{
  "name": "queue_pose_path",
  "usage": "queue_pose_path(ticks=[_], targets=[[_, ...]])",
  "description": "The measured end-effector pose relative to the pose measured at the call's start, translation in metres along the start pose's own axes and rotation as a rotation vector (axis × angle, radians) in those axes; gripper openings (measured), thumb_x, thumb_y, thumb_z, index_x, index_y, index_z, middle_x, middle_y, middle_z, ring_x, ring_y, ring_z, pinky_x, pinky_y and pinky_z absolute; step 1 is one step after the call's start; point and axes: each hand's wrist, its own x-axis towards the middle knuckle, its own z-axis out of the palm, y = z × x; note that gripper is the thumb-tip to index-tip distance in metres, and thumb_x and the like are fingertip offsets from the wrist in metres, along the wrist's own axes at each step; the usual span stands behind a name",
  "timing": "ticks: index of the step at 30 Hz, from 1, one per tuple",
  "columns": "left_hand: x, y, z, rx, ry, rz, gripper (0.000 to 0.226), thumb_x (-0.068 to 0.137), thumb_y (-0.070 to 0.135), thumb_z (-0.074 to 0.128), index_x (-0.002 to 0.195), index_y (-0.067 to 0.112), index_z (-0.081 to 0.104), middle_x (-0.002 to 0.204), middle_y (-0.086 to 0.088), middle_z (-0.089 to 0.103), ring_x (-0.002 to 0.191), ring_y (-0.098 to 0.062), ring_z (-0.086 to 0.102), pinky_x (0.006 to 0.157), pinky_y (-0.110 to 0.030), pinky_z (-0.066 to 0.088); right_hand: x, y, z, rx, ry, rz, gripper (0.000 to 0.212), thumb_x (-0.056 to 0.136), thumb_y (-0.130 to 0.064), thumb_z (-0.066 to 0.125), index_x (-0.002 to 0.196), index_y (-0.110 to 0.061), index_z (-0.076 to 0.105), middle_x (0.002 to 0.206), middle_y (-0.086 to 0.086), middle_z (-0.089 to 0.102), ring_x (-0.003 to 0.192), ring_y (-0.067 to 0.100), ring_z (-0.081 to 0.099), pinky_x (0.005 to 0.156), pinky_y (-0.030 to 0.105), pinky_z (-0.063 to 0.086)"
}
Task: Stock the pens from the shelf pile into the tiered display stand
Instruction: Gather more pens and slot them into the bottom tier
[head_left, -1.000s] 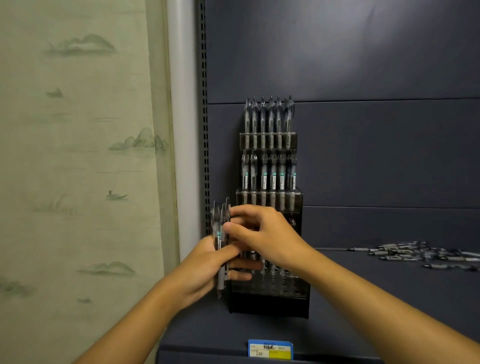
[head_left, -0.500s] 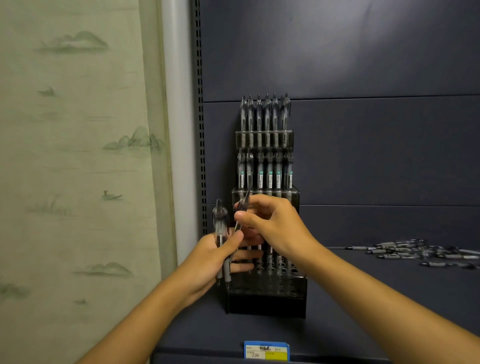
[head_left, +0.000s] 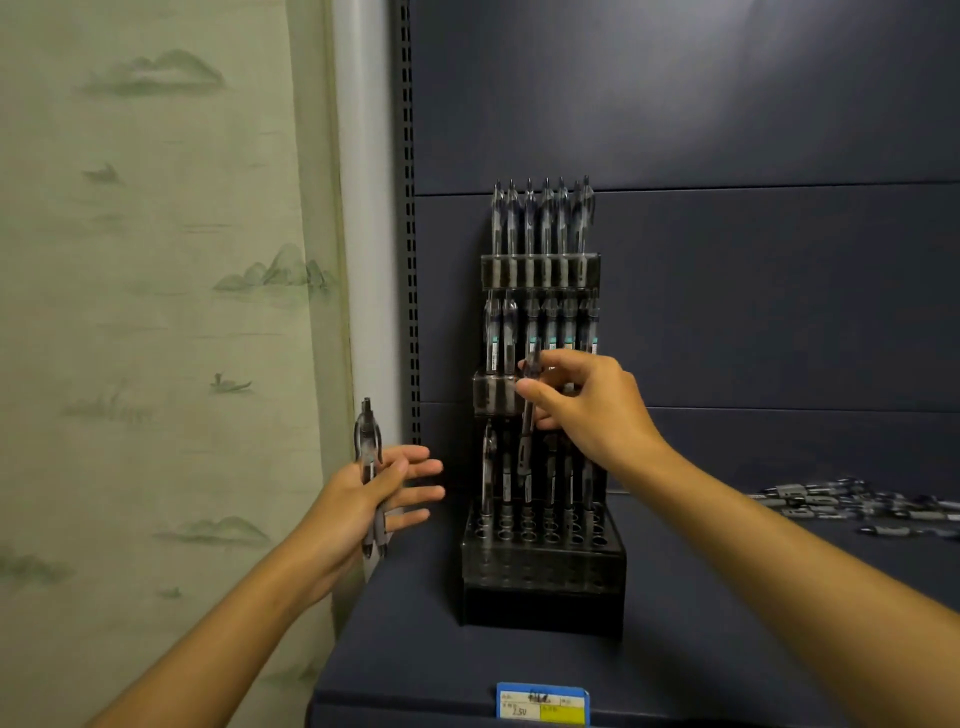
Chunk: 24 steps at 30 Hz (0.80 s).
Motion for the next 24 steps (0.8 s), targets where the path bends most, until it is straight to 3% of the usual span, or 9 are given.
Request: queue_pose_path(ticks=[6, 14, 16, 19, 24], targets=[[-0.001, -0.011, -0.007, 0.036, 0.020, -0.017, 0.022, 0.102, 0.012, 0.045, 0.114, 0.009, 0.064, 0.104, -0.006, 0.077, 0.089, -0.022, 0.075, 0.073, -0.030, 0.062, -0.009, 0.018, 0.014, 0.001, -0.034, 0.042, 0.041, 0.089, -0.027, 0.072, 0.127, -0.015, 0.066, 0.089, -0.002, 0.072, 0.073, 0.012, 0.073, 0.075, 0.031, 0.062], [-0.006, -0.012, -0.007, 0.084, 0.004, -0.015, 0.023, 0.102, 0.013, 0.045, 0.114, 0.010, 0.065, 0.106, -0.007, 0.076, 0.094, -0.025, 0.074, 0.073, -0.030, 0.062, -0.020, 0.020, 0.026, -0.005, -0.046, 0.081, 0.047, 0.087, -0.028, 0.074, 0.131, -0.015, 0.062, 0.087, -0.008, 0.071, 0.073, 0.011, 0.073, 0.083, 0.032, 0.061], [-0.007, -0.013, -0.006, 0.085, 0.001, -0.012, 0.023, 0.102, 0.013, 0.045, 0.114, 0.010, 0.065, 0.105, -0.007, 0.076, 0.093, -0.025, 0.074, 0.073, -0.030, 0.062, -0.024, 0.023, 0.029, -0.009, -0.049, 0.089, 0.043, 0.086, -0.028, 0.076, 0.126, -0.017, 0.064, 0.084, -0.006, 0.072, 0.072, 0.010, 0.073, 0.080, 0.032, 0.061], [-0.007, -0.013, -0.004, 0.077, -0.001, -0.006, 0.023, 0.102, 0.013, 0.045, 0.113, 0.010, 0.065, 0.104, -0.006, 0.076, 0.091, -0.024, 0.074, 0.072, -0.030, 0.062, -0.029, 0.030, 0.033, -0.013, -0.063, 0.126, 0.028, 0.081, -0.026, 0.080, 0.103, -0.022, 0.063, 0.078, -0.001, 0.074, 0.068, 0.007, 0.072, 0.071, 0.032, 0.062], [-0.007, -0.012, -0.003, 0.092, -0.016, -0.005, 0.023, 0.102, 0.014, 0.046, 0.114, 0.010, 0.065, 0.106, -0.007, 0.076, 0.093, -0.025, 0.074, 0.073, -0.031, 0.061, -0.035, 0.039, 0.036, -0.083, -0.097, 0.147, 0.024, 0.078, -0.028, 0.082, 0.088, -0.019, 0.062, 0.071, 0.001, 0.073, 0.062, 0.006, 0.071, 0.065, 0.027, 0.061]])
